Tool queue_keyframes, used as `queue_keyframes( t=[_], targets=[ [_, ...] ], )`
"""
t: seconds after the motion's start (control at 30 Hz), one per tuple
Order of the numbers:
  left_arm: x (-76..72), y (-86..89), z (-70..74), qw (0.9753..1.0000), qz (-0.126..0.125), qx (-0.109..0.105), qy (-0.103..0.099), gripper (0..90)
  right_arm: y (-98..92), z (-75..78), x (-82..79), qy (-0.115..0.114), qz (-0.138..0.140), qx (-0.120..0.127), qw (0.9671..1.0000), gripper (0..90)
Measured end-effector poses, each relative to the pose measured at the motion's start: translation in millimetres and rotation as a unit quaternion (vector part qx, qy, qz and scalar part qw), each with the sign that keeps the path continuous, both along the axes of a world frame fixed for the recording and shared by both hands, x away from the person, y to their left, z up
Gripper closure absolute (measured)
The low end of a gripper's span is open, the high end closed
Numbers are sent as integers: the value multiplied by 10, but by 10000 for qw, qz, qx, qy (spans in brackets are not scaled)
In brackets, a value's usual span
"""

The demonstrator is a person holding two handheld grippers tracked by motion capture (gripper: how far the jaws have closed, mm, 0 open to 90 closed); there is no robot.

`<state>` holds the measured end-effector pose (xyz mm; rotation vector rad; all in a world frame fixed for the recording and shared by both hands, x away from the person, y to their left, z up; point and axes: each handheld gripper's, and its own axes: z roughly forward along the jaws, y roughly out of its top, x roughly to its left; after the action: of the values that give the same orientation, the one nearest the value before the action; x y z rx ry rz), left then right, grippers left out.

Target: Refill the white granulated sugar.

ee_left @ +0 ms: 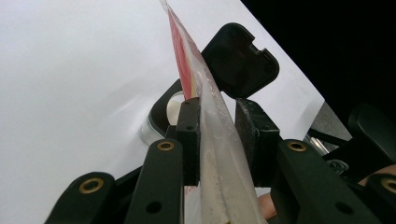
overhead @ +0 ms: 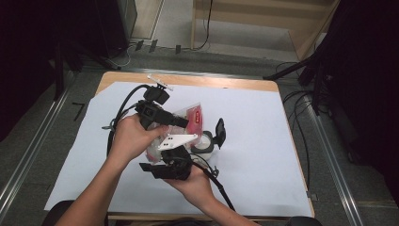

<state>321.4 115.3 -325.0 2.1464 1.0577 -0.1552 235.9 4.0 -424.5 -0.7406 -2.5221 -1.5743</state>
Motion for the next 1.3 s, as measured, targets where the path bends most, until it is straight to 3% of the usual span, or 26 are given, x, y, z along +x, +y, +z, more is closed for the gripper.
queue_keyframes(
  t=[1.3],
  targets=[
    [-14,-5,9,10000,13,37,-37,729,5,-5,-5,-56,-11,-13,10000,640]
  ],
)
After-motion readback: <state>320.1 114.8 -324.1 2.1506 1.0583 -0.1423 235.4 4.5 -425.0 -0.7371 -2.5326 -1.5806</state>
